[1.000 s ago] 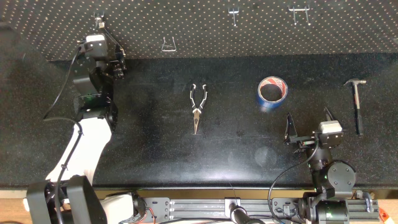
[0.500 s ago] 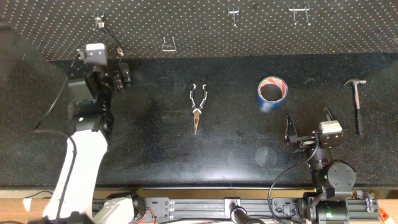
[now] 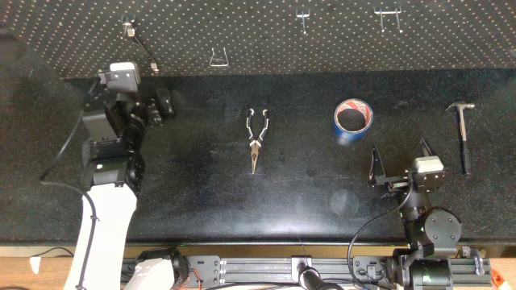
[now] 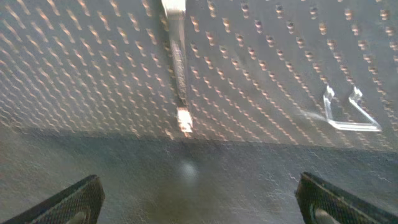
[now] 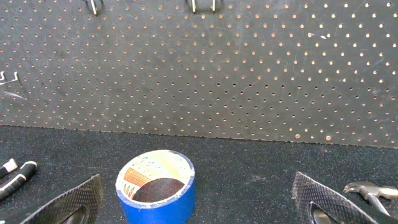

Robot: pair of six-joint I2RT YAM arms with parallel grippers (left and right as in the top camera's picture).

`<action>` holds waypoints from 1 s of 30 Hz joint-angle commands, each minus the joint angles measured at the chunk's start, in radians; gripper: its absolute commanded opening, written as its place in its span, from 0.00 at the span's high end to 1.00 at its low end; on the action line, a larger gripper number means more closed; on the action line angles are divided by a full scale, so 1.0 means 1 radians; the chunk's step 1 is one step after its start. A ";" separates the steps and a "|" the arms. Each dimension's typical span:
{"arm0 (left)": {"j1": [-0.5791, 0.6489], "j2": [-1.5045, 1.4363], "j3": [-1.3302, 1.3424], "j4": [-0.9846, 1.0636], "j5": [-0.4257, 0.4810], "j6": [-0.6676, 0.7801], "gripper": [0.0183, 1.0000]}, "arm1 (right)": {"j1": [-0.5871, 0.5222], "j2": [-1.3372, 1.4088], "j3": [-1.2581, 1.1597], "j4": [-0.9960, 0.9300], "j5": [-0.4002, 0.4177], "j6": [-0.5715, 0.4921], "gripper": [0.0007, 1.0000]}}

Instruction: Place Tools Onto Pegboard

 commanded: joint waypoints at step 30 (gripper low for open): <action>-0.637 0.679 0.550 -0.692 -0.129 -0.509 0.00 | 0.007 -0.007 -0.004 -0.003 0.009 0.008 0.01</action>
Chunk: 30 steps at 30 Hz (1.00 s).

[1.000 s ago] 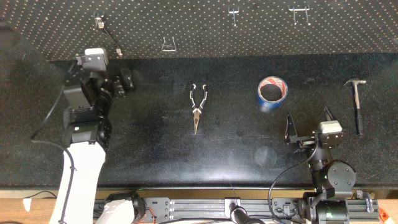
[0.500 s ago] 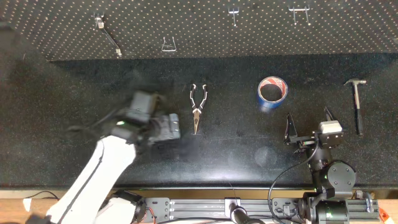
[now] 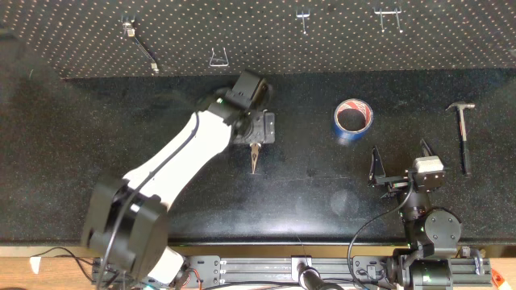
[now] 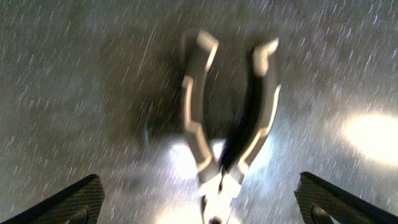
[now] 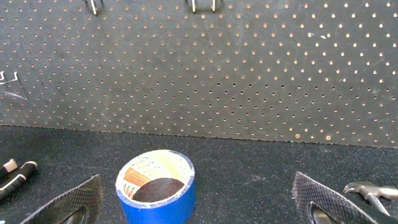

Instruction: Place Tools Onto Pegboard

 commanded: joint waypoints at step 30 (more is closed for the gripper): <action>0.000 0.211 0.128 0.058 0.034 0.050 0.00 | 0.007 -0.007 -0.004 -0.003 0.009 0.008 0.01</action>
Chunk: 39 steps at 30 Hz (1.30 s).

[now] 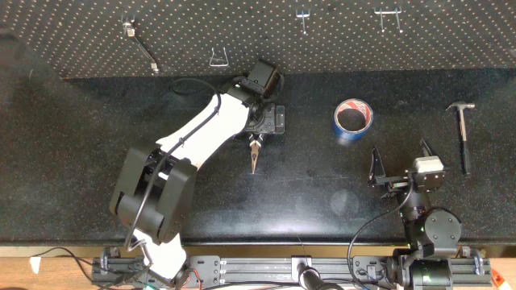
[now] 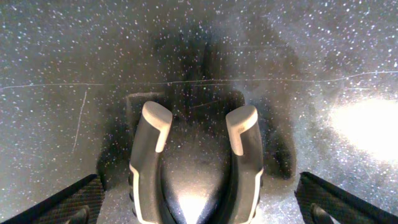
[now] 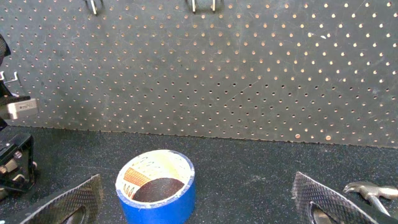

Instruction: Place Tools Onto Pegboard

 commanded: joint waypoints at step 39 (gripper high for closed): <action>0.010 0.022 0.027 0.003 -0.031 0.039 0.00 | 0.007 -0.007 -0.004 -0.003 0.009 0.008 0.01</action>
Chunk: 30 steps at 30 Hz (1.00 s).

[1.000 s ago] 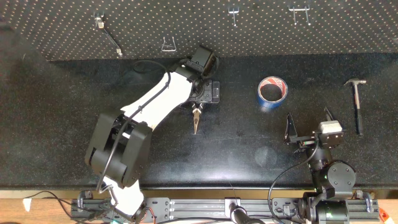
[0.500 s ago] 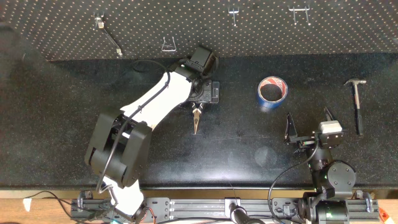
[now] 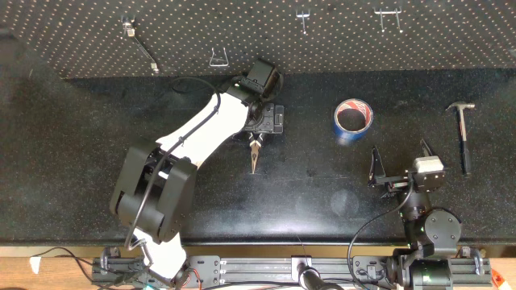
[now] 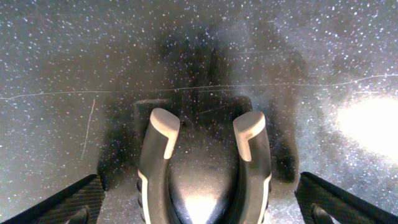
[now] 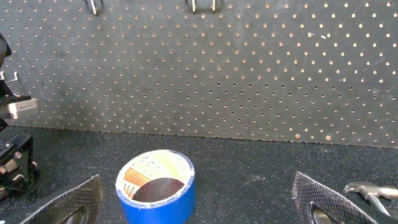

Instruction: Place Tools Onto Pegboard

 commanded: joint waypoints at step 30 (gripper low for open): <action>0.004 0.031 0.023 0.009 -0.018 0.014 0.46 | 0.007 -0.007 -0.004 -0.003 0.009 0.008 0.01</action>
